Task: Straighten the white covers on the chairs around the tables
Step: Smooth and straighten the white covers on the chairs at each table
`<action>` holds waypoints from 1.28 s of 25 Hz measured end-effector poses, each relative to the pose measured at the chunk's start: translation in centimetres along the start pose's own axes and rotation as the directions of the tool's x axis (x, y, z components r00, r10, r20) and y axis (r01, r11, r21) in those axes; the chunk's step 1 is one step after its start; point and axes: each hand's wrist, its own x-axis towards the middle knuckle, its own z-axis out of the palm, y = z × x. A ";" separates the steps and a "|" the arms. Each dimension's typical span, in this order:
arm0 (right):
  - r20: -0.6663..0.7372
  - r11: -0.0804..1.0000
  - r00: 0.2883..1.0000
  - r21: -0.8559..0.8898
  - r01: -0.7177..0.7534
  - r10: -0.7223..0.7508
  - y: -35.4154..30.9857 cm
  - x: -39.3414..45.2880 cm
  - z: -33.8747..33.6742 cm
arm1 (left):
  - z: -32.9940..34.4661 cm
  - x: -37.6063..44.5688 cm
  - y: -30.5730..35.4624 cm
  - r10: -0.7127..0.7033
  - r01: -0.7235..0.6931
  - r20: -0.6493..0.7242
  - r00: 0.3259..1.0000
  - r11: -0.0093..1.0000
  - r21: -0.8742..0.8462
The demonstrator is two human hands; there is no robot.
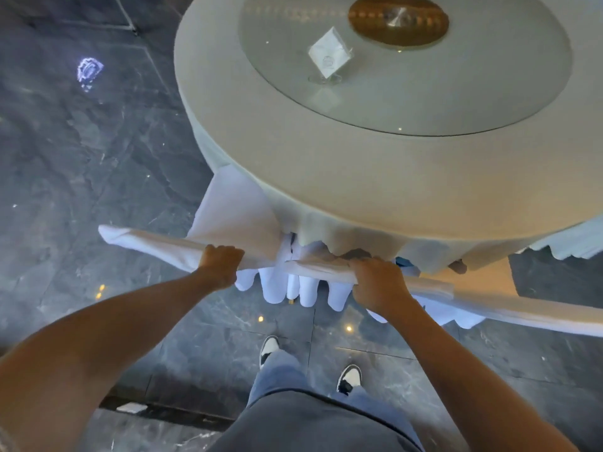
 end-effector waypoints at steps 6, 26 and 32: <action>0.087 0.996 0.996 -0.082 -0.026 0.033 -4.1 2.4 0.6 | 0.3 0.6 -2.3 -0.027 0.026 -0.026 0.999 0.999 -0.047; 0.054 0.967 0.976 -0.157 -0.202 0.212 -5.5 2.5 0.0 | -2.6 1.4 -3.2 0.257 -0.257 -0.022 0.966 0.966 -0.017; -0.099 0.997 0.992 -0.019 -0.079 0.076 -2.5 -0.1 0.5 | -6.9 -1.3 3.2 0.411 -0.451 -0.194 0.891 0.746 -0.490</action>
